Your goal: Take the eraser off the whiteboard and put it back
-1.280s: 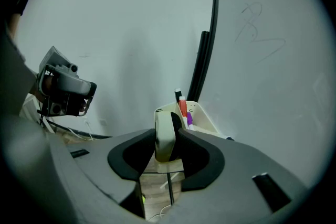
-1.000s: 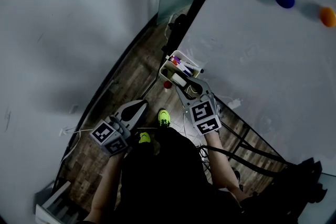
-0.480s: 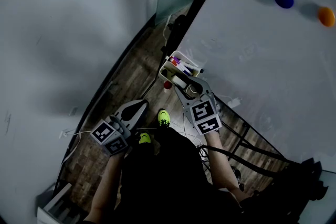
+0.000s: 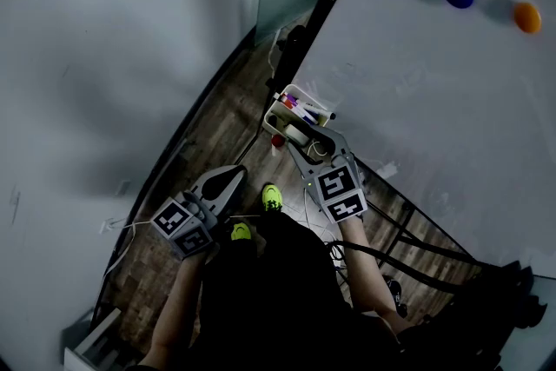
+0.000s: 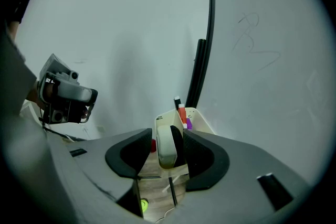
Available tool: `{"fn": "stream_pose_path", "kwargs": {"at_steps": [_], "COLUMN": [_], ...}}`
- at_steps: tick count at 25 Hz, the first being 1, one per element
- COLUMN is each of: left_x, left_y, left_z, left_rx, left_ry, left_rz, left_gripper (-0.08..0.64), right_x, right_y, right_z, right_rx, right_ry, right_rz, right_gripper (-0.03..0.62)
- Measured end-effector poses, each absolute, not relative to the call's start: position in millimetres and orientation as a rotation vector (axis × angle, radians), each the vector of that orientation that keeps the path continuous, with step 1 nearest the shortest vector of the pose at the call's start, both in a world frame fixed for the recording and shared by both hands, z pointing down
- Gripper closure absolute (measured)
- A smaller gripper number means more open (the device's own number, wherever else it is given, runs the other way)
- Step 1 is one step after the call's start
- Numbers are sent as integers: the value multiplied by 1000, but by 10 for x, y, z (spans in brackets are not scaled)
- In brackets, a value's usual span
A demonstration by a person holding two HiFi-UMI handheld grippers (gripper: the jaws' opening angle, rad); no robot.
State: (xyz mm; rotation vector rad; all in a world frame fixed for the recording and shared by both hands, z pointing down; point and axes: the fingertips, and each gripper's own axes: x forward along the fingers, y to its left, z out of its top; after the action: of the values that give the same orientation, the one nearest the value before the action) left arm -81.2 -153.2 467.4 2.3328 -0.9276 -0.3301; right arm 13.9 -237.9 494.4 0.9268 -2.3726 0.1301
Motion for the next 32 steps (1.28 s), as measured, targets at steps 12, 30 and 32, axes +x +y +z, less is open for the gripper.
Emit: {"fn": "stream_pose_path", "kwargs": {"at_steps": [12, 30, 32], "left_x": [-794, -726, -724], "left_y": [-1453, -1055, -1013], "left_z": [4591, 4369, 4332], "left_rx": [2357, 2448, 2460], "left_ry": [-887, -788, -781], "left_rz": [-332, -319, -324], "left_gripper": [549, 549, 549], "right_x": [172, 63, 48], "right_y": [-2273, -1668, -1588], "right_z": [4704, 4227, 4158], "right_rx": [989, 1046, 1056], "right_ry": [-2384, -2422, -2432], "right_rz": [91, 0, -13], "right_gripper": [430, 597, 597]}}
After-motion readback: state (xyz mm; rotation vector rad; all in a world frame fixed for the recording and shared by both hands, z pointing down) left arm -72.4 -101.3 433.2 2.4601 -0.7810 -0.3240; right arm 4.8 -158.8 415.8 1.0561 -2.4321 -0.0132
